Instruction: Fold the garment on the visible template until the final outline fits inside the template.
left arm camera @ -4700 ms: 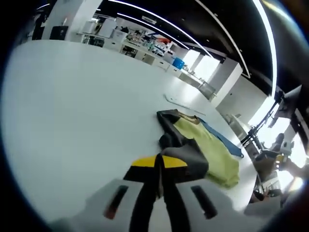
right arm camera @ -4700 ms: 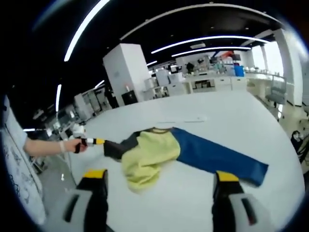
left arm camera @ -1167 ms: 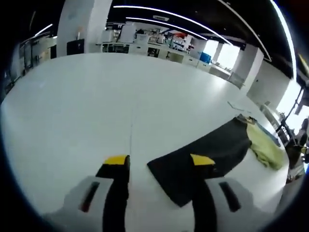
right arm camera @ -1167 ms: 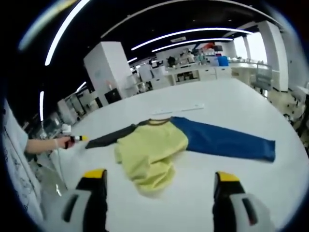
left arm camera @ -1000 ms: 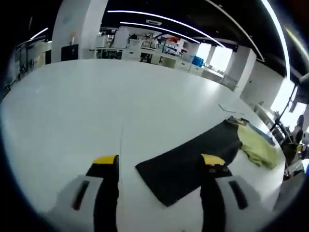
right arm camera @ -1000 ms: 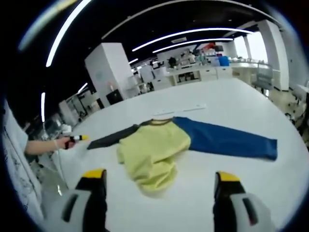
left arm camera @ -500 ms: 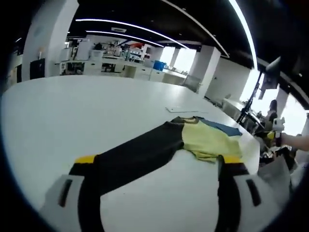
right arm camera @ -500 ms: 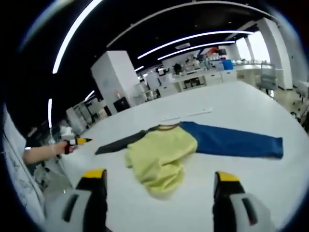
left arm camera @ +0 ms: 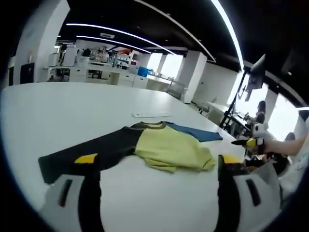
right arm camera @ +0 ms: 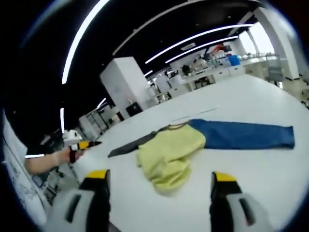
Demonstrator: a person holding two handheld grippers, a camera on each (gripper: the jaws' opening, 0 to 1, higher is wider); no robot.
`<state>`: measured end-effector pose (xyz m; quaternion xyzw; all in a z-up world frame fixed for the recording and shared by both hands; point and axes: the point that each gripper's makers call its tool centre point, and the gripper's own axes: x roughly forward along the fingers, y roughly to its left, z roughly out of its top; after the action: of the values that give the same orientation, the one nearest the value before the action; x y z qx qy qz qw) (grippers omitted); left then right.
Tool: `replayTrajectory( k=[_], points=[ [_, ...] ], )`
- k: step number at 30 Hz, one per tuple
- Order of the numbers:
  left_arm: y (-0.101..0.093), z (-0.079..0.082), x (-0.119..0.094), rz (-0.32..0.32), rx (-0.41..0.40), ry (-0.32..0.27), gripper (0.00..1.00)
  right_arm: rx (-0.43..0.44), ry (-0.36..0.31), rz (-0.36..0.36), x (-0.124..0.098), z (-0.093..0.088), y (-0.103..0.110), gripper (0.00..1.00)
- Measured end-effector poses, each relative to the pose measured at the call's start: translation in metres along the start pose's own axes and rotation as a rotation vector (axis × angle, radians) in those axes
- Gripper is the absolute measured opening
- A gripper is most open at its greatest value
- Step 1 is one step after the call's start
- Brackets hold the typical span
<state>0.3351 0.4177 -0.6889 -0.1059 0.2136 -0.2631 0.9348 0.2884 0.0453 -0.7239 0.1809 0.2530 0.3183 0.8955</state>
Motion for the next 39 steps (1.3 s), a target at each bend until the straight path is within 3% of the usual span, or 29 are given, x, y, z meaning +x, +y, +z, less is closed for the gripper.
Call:
replayTrajectory(
  k=[7,12,14,20,25,30,34,39],
  points=[
    [-0.036,-0.008,0.012,0.001,0.005,-0.009,0.97,0.011,-0.002,0.077,0.002,-0.001,-0.005,0.74],
    [-0.047,-0.009,0.021,0.001,0.012,-0.017,0.97,0.005,-0.016,0.11,0.004,0.007,-0.01,0.74],
    [-0.061,-0.008,0.024,0.003,0.011,-0.032,0.97,0.006,-0.016,0.117,0.005,0.01,-0.012,0.74],
    [-0.067,-0.012,0.027,0.005,0.024,-0.025,0.96,-0.008,0.012,0.14,0.02,0.008,-0.019,0.73],
    [-0.074,-0.022,0.028,0.006,0.057,0.013,0.95,-0.003,0.034,0.161,0.032,0.003,-0.017,0.72],
    [-0.076,-0.037,0.027,0.01,0.091,0.063,0.94,-0.083,0.12,0.155,0.04,-0.016,-0.01,0.68],
    [-0.079,-0.046,0.024,0.004,0.071,0.064,0.93,-0.242,0.203,0.141,0.048,-0.03,-0.014,0.64],
    [-0.085,-0.061,0.022,-0.001,0.031,0.068,0.92,-0.282,0.252,0.156,0.056,-0.042,-0.006,0.54]
  ],
)
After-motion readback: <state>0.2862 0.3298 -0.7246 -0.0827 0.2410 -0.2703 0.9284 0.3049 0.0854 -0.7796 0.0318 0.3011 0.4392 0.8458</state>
